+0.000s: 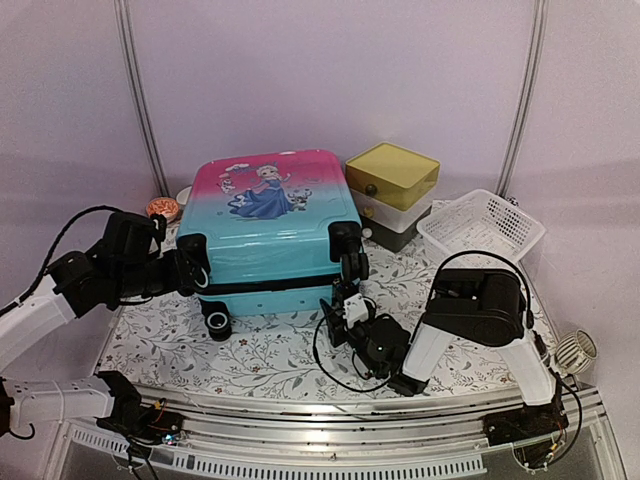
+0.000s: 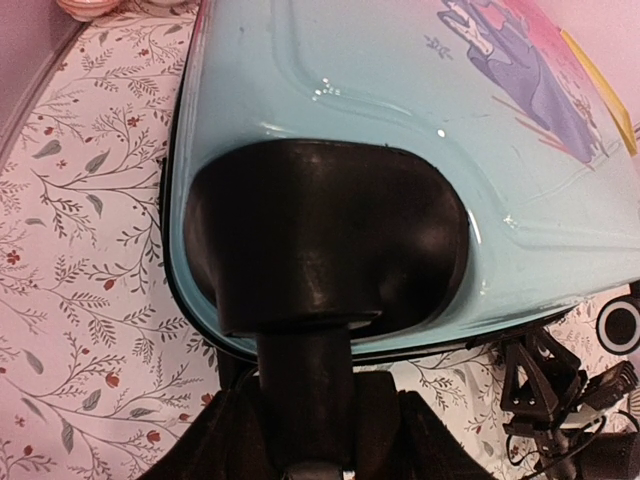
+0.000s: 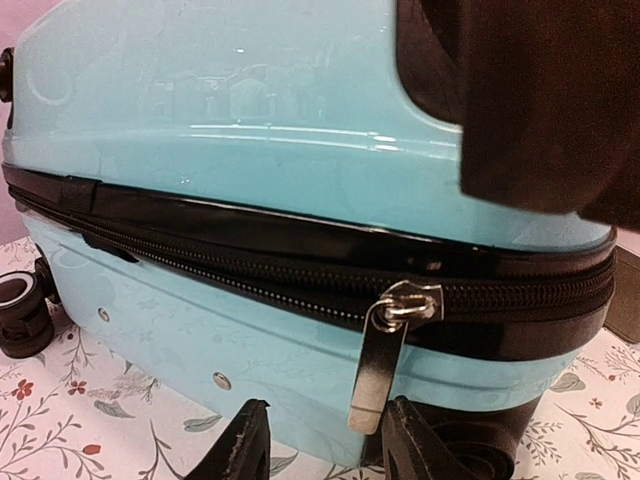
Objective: Open, take out, and arrange the luggage
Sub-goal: Pick up the zipper from the luggage, then unzip the zipper of the luggage.
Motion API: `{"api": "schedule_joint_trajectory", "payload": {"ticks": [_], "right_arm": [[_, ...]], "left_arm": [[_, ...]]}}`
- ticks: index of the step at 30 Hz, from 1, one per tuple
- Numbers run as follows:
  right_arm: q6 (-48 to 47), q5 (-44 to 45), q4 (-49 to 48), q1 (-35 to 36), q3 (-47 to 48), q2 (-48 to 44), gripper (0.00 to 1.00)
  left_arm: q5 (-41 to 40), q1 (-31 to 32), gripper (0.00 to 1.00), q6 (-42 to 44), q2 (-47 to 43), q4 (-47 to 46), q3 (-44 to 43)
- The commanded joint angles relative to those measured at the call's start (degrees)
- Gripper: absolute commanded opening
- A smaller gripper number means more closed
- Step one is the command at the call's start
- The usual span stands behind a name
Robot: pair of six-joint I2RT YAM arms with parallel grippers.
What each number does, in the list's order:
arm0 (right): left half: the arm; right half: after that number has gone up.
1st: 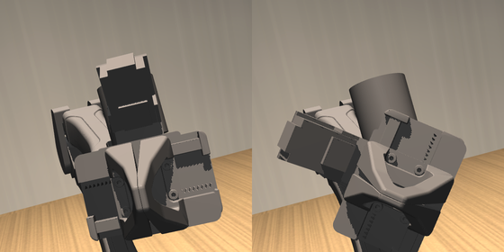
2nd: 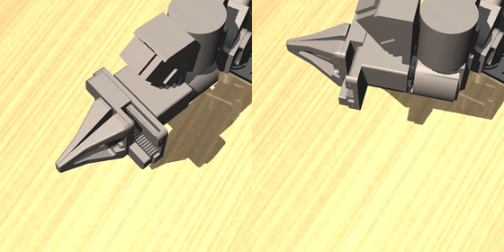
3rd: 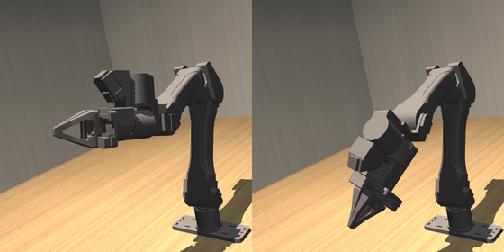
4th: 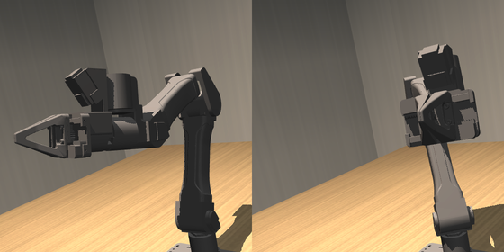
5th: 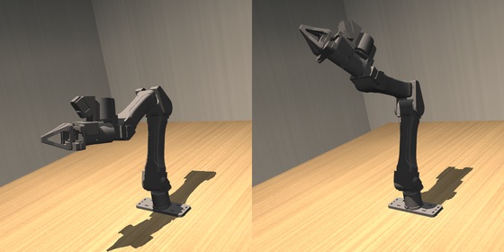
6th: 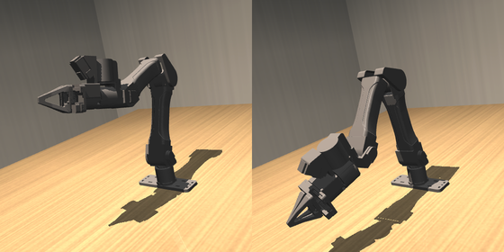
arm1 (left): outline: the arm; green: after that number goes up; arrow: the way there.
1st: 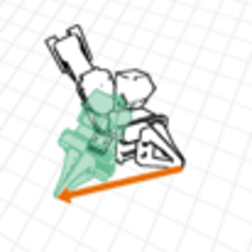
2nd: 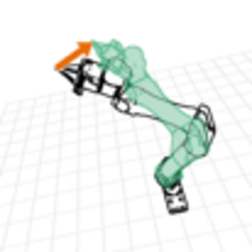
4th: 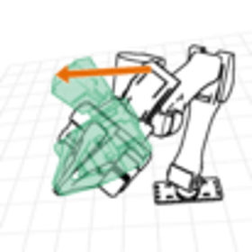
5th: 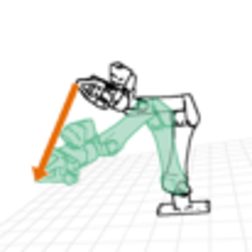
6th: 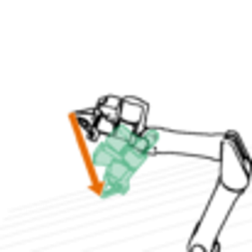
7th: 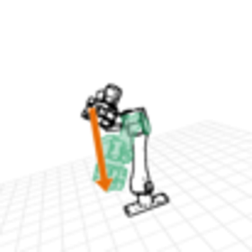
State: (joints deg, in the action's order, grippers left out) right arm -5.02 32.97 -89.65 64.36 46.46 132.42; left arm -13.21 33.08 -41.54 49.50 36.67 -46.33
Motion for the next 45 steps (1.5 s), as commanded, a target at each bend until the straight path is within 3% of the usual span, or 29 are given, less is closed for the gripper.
{"api": "schedule_joint_trajectory", "payload": {"ticks": [1,4,8,10,33,45], "right_arm": [[-2.16,4.85,-13.09,-1.32,2.41,1.55,0.4],[-2.26,5.32,-13.12,-1.43,3.03,1.61,0.3],[-2.75,5.83,-14.47,-1.6,2.02,0.92,0.04],[-3.01,5.67,-14.9,-1.75,0.57,-0.24,0.02],[3.98,-1.34,-15.06,-11.57,-19.54,-15.2,0.01],[8.47,1.93,-6.67,-15.4,-22.64,-21.67,0.07]], "left_arm": [[1.51,-0.31,0.11,3.65,-1.87,1.04,0.0],[1.55,-0.34,0.11,3.56,-1.9,1.04,0.11],[1.48,-0.3,0.11,3.52,-1.86,0.95,0.1],[1.3,-0.32,0.11,3.56,-1.86,0.99,0.13],[-0.89,-1.82,0.11,3.46,-1.51,3.68,-0.23],[0.04,-3.8,0.1,3.35,-2.44,3.97,0.45]]}}
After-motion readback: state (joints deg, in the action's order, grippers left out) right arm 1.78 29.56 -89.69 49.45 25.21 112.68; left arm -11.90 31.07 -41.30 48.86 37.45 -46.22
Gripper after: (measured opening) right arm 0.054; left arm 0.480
